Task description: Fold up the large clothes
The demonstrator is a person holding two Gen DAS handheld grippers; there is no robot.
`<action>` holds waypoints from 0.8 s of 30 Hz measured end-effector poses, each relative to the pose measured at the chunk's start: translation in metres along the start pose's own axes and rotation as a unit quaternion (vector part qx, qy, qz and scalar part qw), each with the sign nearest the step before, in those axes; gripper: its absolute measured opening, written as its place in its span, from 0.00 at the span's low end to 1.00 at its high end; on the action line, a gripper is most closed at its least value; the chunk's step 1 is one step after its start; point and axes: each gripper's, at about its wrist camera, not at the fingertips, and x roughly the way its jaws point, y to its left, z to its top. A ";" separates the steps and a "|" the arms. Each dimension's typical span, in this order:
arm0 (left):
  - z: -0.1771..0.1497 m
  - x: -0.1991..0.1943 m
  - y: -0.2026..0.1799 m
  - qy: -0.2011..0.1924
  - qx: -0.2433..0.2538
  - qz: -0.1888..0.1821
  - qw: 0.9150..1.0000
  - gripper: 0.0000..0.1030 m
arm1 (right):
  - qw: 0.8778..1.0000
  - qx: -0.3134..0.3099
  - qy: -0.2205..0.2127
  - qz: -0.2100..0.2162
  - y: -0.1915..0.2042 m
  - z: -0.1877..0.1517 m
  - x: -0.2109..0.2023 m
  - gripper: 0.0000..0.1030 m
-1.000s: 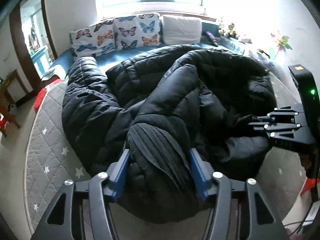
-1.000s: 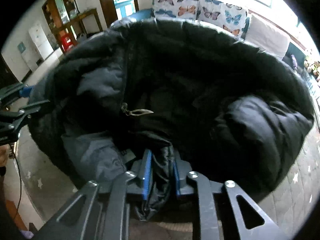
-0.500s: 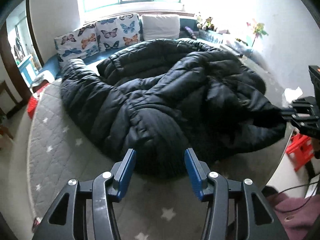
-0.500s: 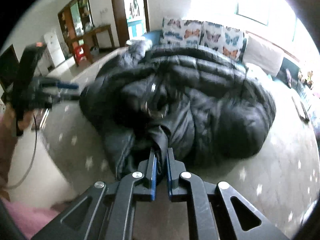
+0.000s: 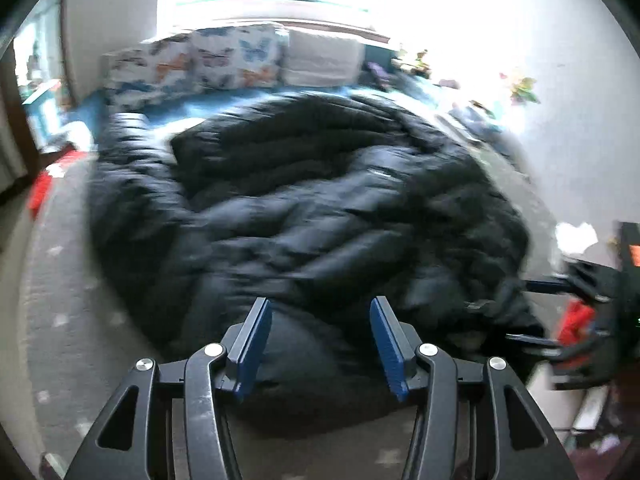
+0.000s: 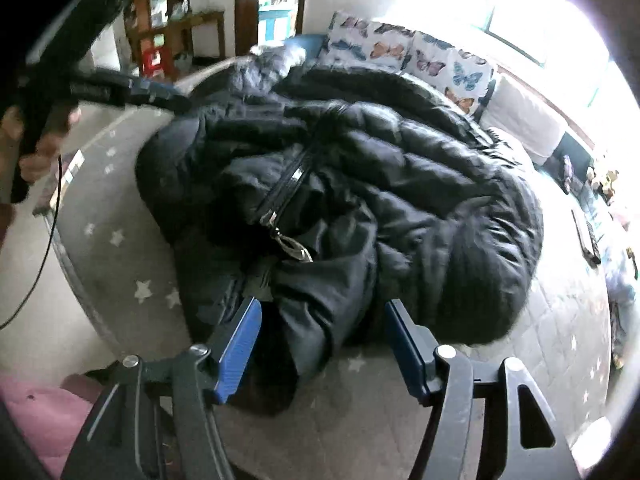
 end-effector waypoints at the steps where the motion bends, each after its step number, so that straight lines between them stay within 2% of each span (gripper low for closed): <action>1: -0.003 0.003 -0.012 0.000 0.021 -0.013 1.000 0.54 | 1.000 -0.012 0.006 -0.016 0.004 -0.004 0.005 0.68; 3: -0.015 0.009 -0.038 -0.001 0.062 -0.021 0.998 0.57 | 0.998 -0.032 0.011 -0.050 0.007 -0.005 0.014 0.68; 5: -0.025 0.015 -0.055 0.005 0.082 -0.021 0.996 0.71 | 0.995 -0.044 -0.003 -0.086 0.007 -0.005 0.017 0.67; 6: -0.029 0.018 -0.062 0.003 0.089 -0.017 0.996 0.73 | 0.995 -0.043 -0.015 -0.092 0.005 -0.005 0.016 0.63; 8: -0.036 0.024 -0.077 0.001 0.101 0.000 0.995 0.79 | 0.997 -0.026 -0.024 -0.070 0.001 -0.004 0.014 0.41; 10: -0.038 0.037 -0.086 -0.002 0.108 0.034 0.994 0.83 | 0.997 -0.009 -0.035 -0.064 -0.003 -0.004 0.011 0.31; 11: -0.038 0.047 -0.091 -0.004 0.111 0.058 0.992 0.83 | 0.997 -0.006 -0.041 -0.061 -0.004 -0.004 0.010 0.21; 12: -0.038 0.057 -0.093 -0.006 0.110 0.079 0.991 0.82 | 0.997 0.002 -0.050 -0.053 -0.006 -0.005 0.007 0.20; 13: -0.039 0.064 -0.095 -0.006 0.110 0.089 0.990 0.74 | 0.997 0.008 -0.057 -0.048 -0.006 -0.006 0.004 0.18; 14: -0.039 0.070 -0.097 -0.009 0.115 0.100 0.988 0.51 | 0.997 0.012 -0.068 -0.041 -0.006 -0.007 -0.002 0.15; 15: -0.040 0.075 -0.099 -0.009 0.122 0.103 0.987 0.39 | 0.996 0.013 -0.084 -0.037 -0.007 -0.007 -0.010 0.15; 16: -0.041 0.078 -0.101 -0.006 0.129 0.095 0.987 0.21 | 0.995 0.010 -0.095 -0.035 -0.005 -0.007 -0.017 0.14; 19: -0.040 0.059 -0.106 -0.025 0.133 0.072 0.988 0.13 | 0.993 0.013 -0.116 -0.021 -0.007 -0.008 -0.037 0.12; 21: -0.039 0.026 -0.112 -0.048 0.136 0.046 0.988 0.12 | 0.991 0.026 -0.129 0.000 -0.014 -0.010 -0.053 0.11; 24: -0.045 -0.015 -0.119 -0.060 0.147 0.011 0.987 0.07 | 0.990 0.026 -0.135 0.022 -0.016 -0.021 -0.075 0.10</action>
